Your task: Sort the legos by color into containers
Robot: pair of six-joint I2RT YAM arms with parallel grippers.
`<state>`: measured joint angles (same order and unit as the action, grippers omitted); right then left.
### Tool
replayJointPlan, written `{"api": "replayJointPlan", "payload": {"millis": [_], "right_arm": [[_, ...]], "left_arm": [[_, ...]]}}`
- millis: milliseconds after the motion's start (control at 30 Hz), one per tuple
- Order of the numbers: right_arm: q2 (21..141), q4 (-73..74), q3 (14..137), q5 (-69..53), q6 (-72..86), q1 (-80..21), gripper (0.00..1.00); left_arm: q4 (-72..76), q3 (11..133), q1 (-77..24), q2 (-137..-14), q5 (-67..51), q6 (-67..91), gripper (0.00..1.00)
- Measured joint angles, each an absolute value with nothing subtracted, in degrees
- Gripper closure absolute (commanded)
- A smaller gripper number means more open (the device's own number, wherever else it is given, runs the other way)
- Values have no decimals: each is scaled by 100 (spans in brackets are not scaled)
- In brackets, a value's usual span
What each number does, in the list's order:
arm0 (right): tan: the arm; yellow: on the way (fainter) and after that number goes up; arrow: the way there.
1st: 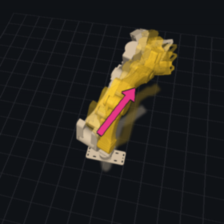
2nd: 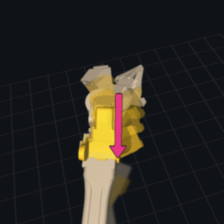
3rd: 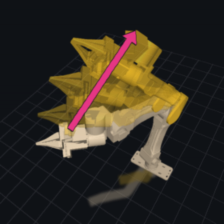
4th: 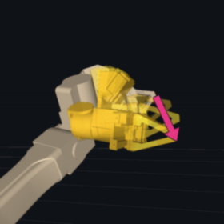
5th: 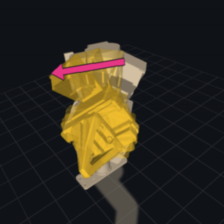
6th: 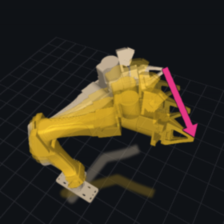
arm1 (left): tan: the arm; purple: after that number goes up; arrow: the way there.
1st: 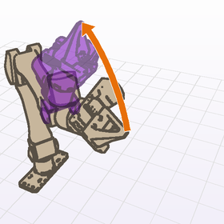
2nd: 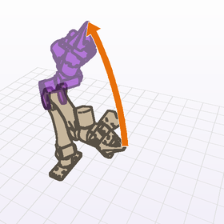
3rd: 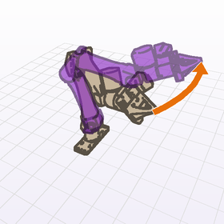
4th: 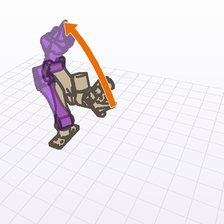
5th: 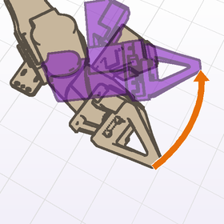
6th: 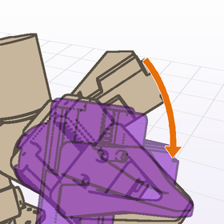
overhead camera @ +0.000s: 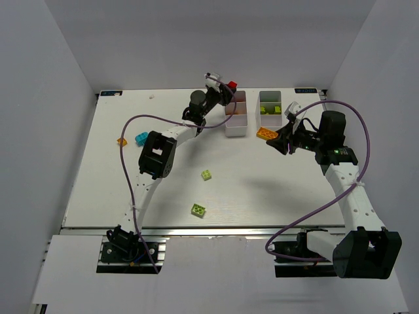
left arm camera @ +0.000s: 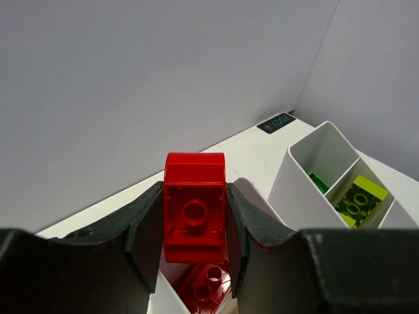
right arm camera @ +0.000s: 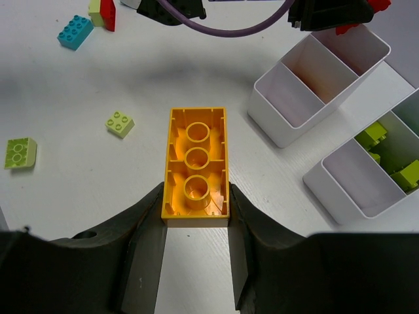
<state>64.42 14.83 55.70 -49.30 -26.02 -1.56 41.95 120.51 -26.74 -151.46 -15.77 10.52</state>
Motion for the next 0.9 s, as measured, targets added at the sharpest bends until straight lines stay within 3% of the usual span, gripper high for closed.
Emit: {"api": "replayJointPlan", "payload": {"millis": [367, 900], "right_arm": [[6442, 1481, 5570, -4967, -2591, -156, 100], [6412, 1481, 5568, -4991, -2596, -156, 100]], "left_arm": [[3887, 12127, -2700, -15146, -1393, 917, 41], [4036, 11767, -2724, -14995, -1282, 902, 44]]}}
